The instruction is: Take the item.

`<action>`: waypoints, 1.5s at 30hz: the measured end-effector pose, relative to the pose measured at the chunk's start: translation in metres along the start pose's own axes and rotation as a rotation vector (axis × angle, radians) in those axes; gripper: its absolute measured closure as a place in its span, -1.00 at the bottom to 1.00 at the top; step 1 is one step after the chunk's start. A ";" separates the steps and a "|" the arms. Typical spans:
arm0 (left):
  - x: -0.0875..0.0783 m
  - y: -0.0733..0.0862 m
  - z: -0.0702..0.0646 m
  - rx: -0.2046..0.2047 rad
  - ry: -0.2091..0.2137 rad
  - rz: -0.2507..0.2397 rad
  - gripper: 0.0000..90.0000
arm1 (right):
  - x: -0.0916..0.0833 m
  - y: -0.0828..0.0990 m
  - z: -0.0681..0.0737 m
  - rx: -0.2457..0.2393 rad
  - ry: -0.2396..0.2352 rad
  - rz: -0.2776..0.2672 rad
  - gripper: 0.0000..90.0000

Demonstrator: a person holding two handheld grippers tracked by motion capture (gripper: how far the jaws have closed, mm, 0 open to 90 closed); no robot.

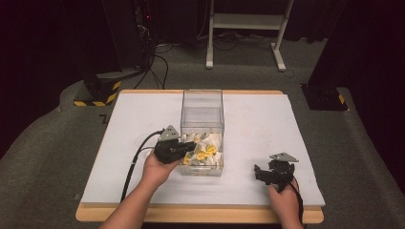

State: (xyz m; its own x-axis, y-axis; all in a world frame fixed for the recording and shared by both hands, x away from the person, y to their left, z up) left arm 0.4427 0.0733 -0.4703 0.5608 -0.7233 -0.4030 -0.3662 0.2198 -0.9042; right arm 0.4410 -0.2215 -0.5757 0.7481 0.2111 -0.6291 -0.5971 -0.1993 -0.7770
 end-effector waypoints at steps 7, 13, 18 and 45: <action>-0.006 -0.004 0.000 -0.013 0.008 -0.043 0.93 | 0.000 0.000 0.000 0.000 0.000 0.000 -0.79; -0.011 -0.006 0.002 -0.026 0.012 -0.074 0.93 | 0.000 0.000 0.000 0.000 0.000 0.000 -0.79; -0.015 -0.009 0.004 -0.019 0.008 -0.102 0.93 | 0.000 0.000 0.000 0.000 0.001 -0.001 -0.79; -0.041 -0.025 0.015 -0.009 -0.028 -0.199 0.94 | 0.000 0.000 0.000 0.000 0.000 0.000 -0.79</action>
Point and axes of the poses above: each handheld gripper's, and its own axes: x roughly forward along the jaws, y roughly out of its underside, z roughly to its left, the point moved 10 cm from there along x, roughly forward along the jaws, and after that the axes turned 6 degrees about -z, right-handed, at the moved point
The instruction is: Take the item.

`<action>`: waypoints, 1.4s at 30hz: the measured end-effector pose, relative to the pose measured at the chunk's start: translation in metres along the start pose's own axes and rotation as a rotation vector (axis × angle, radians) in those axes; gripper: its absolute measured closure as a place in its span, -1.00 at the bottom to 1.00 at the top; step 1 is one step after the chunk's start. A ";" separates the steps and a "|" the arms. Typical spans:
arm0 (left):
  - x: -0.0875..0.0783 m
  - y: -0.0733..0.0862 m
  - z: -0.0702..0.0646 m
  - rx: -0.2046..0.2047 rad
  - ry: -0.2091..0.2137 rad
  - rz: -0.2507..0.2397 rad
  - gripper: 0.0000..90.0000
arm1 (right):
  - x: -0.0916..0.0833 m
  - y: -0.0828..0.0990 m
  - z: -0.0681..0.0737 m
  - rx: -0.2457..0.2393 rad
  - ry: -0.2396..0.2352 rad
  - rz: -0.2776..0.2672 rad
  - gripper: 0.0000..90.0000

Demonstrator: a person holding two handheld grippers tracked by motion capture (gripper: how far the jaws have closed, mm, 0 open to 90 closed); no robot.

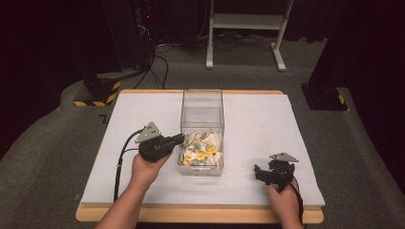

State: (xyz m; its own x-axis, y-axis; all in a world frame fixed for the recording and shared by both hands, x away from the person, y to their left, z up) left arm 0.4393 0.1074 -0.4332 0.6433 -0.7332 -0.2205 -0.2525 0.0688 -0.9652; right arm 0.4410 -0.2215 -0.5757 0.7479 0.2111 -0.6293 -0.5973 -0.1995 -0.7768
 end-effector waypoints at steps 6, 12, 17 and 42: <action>-0.004 -0.003 0.003 0.008 -0.011 -0.009 0.94 | 0.000 0.000 0.000 0.000 0.000 0.000 -0.79; -0.011 -0.007 0.009 0.008 -0.029 -0.027 0.94 | 0.000 0.000 0.000 0.000 0.000 0.000 -0.79; -0.015 -0.007 0.013 0.007 -0.041 -0.032 0.94 | 0.000 0.000 0.000 0.000 0.000 0.000 -0.79; -0.041 0.002 0.042 -0.024 -0.111 -0.041 0.94 | 0.000 0.000 0.000 0.000 0.000 -0.001 -0.79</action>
Point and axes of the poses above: each handheld gripper's, and its own axes: x roughly forward along the jaws, y roughly out of its underside, z roughly to its left, the point moved 10 cm from there along x, roughly forward along the jaws, and after that the axes turned 6 degrees about -z, right-handed, at the moved point
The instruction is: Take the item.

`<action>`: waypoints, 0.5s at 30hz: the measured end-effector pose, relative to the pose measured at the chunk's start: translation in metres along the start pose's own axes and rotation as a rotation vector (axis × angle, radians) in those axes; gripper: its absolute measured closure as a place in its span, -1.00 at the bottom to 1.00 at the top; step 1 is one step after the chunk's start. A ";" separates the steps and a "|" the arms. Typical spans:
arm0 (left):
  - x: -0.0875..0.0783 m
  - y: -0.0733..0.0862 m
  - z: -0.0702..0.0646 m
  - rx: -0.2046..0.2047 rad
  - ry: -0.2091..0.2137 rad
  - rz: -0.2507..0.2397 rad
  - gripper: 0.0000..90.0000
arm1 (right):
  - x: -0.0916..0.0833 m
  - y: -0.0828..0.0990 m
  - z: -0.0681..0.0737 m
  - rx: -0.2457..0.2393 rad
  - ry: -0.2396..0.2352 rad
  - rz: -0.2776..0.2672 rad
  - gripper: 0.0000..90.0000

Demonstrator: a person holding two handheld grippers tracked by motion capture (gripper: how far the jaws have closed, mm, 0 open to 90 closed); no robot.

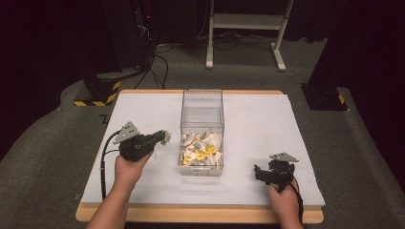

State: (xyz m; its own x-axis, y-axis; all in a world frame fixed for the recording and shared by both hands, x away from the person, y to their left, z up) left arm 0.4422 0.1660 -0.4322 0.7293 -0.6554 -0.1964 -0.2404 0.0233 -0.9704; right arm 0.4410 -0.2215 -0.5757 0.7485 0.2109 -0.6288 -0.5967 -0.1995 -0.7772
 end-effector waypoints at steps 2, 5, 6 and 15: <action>-0.001 0.000 0.002 0.001 -0.003 0.000 0.94 | 0.000 0.000 0.000 0.000 0.000 0.000 -0.79; -0.007 0.001 0.008 0.000 -0.018 0.000 0.94 | 0.000 0.000 0.000 0.000 0.000 0.000 -0.79; -0.008 0.002 0.009 -0.005 -0.020 0.000 0.94 | 0.000 0.000 0.000 0.000 0.000 0.000 -0.79; -0.022 0.006 0.023 -0.019 -0.053 -0.005 0.94 | 0.000 0.000 0.000 0.000 0.000 0.000 -0.79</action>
Point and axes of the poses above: each handheld gripper's, and its own axes: x roughly forward along the jaws, y roughly out of its underside, z roughly to its left, the point moved 10 cm from there along x, roughly forward along the jaws, and after that the axes turned 6 degrees about -z, right-handed, at the moved point
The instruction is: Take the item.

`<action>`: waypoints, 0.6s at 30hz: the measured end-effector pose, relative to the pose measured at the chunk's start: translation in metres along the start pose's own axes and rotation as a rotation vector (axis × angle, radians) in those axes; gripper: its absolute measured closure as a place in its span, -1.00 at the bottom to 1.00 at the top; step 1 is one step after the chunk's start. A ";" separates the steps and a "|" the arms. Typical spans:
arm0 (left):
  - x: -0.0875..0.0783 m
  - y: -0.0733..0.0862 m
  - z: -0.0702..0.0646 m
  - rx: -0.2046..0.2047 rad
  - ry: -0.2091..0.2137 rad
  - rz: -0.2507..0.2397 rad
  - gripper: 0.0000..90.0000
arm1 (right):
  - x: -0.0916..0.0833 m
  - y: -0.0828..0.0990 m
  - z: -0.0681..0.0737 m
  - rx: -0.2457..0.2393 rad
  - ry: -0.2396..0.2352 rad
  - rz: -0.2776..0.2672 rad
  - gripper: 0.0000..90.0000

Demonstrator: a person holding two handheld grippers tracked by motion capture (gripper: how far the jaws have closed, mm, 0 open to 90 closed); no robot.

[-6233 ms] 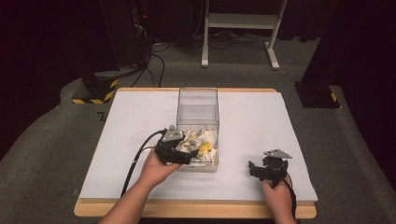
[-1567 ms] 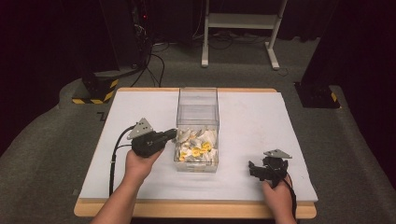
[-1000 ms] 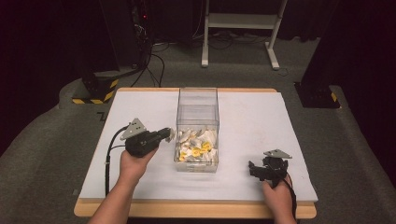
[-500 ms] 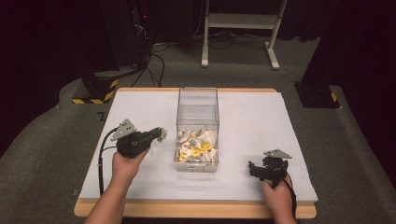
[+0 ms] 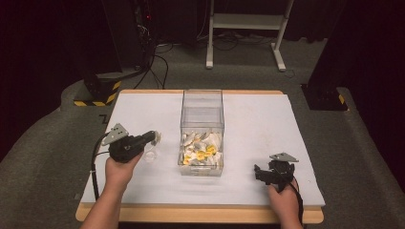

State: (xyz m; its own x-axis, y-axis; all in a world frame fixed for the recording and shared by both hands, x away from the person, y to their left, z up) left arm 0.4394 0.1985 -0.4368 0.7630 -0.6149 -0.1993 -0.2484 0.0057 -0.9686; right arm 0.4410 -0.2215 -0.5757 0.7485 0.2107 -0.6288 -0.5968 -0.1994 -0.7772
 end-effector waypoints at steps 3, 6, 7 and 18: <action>-0.006 0.001 0.006 -0.011 -0.011 -0.005 0.94 | 0.000 0.000 0.000 0.000 0.000 0.000 -0.79; -0.011 0.002 0.011 -0.016 -0.022 -0.008 0.94 | 0.000 0.000 0.000 0.001 0.001 -0.001 -0.79; -0.013 0.003 0.014 -0.017 -0.028 -0.007 0.94 | 0.000 0.000 0.000 0.001 0.001 -0.001 -0.79; -0.028 0.005 0.031 -0.036 -0.066 -0.019 0.94 | 0.000 0.000 0.000 0.000 0.001 -0.001 -0.79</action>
State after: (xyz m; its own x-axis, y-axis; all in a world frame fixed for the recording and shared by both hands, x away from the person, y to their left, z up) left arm 0.4349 0.2404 -0.4409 0.8050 -0.5615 -0.1914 -0.2540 -0.0347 -0.9666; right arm 0.4410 -0.2214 -0.5756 0.7495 0.2099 -0.6278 -0.5960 -0.1988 -0.7780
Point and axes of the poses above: each handheld gripper's, and its own axes: x roughly forward along the jaws, y roughly out of its underside, z roughly to its left, the point moved 10 cm from there along x, roughly forward along the jaws, and after that the axes turned 6 degrees about -z, right-handed, at the moved point
